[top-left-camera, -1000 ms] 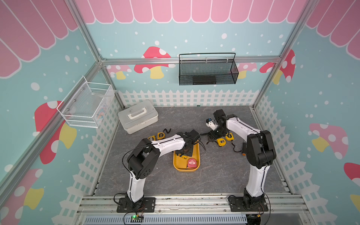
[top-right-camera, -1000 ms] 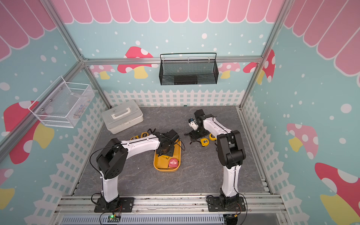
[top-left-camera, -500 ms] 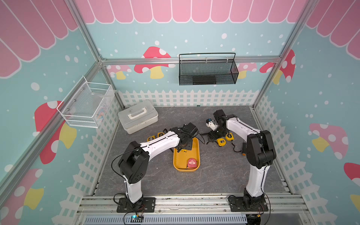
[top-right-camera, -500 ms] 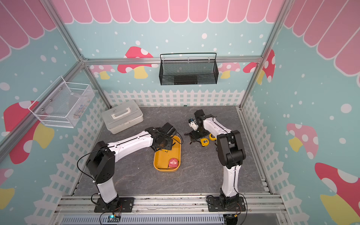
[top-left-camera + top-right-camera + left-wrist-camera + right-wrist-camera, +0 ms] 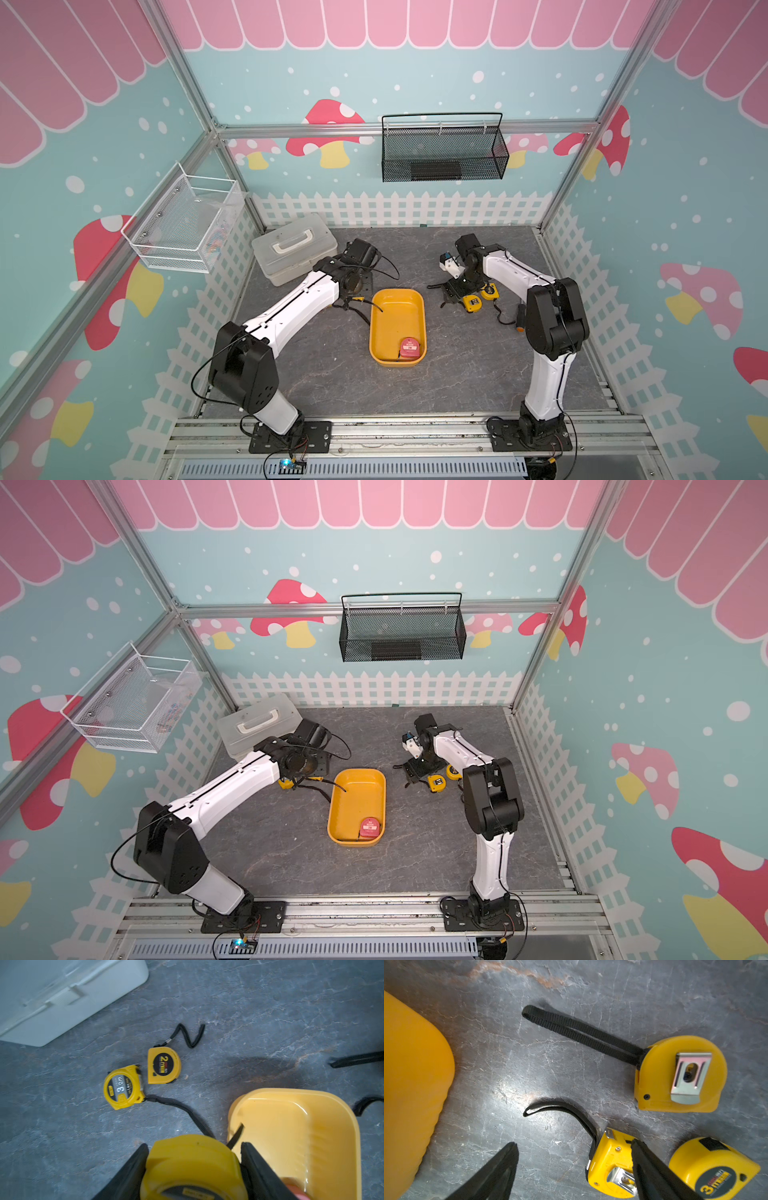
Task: Take the tape measure out of the storage box
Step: Place the tape measure at the center of the board.
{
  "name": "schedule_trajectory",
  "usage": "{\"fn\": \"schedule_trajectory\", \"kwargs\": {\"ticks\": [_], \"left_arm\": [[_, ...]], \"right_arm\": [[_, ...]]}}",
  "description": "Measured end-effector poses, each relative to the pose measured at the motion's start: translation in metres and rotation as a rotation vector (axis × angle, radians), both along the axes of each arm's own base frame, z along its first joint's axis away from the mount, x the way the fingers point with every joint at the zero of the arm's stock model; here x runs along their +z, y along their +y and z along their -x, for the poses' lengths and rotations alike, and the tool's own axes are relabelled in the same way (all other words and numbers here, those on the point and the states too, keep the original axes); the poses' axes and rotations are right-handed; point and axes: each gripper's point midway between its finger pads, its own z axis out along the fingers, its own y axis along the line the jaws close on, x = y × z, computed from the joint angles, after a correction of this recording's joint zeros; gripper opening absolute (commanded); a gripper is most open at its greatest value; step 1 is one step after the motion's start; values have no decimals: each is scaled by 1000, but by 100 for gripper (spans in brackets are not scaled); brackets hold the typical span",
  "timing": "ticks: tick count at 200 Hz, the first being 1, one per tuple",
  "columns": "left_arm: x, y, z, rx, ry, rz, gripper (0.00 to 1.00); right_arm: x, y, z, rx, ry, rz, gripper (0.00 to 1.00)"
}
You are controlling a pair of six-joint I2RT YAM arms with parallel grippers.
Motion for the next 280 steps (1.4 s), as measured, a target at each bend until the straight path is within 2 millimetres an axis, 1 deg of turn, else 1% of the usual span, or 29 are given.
{"fn": "schedule_trajectory", "kwargs": {"ticks": [14,28,62,77,94,113,169,200,260,280], "left_arm": [[-4,16,5,28,10,-12,63],[-13,31,11,59,35,-27,63],[-52,71,33,141,144,-75,63],[-66,82,43,163,184,-89,63],[-76,89,50,178,215,-99,63],[-83,92,52,184,233,-106,63],[-110,92,52,184,278,-114,63],[-118,91,48,184,287,-113,63],[-141,92,45,180,328,-125,63],[-141,93,40,185,318,-113,63]], "right_arm": [[0,0,0,0,0,0,86],[0,0,0,0,0,0,86],[0,0,0,0,0,-1,86],[0,1,0,1,1,-4,86],[0,1,0,2,3,-9,86],[0,2,1,2,4,-10,86],[0,2,1,2,4,-10,86],[0,2,1,2,4,-10,86],[0,2,1,2,3,-10,86],[0,2,1,2,3,-9,86]]}}
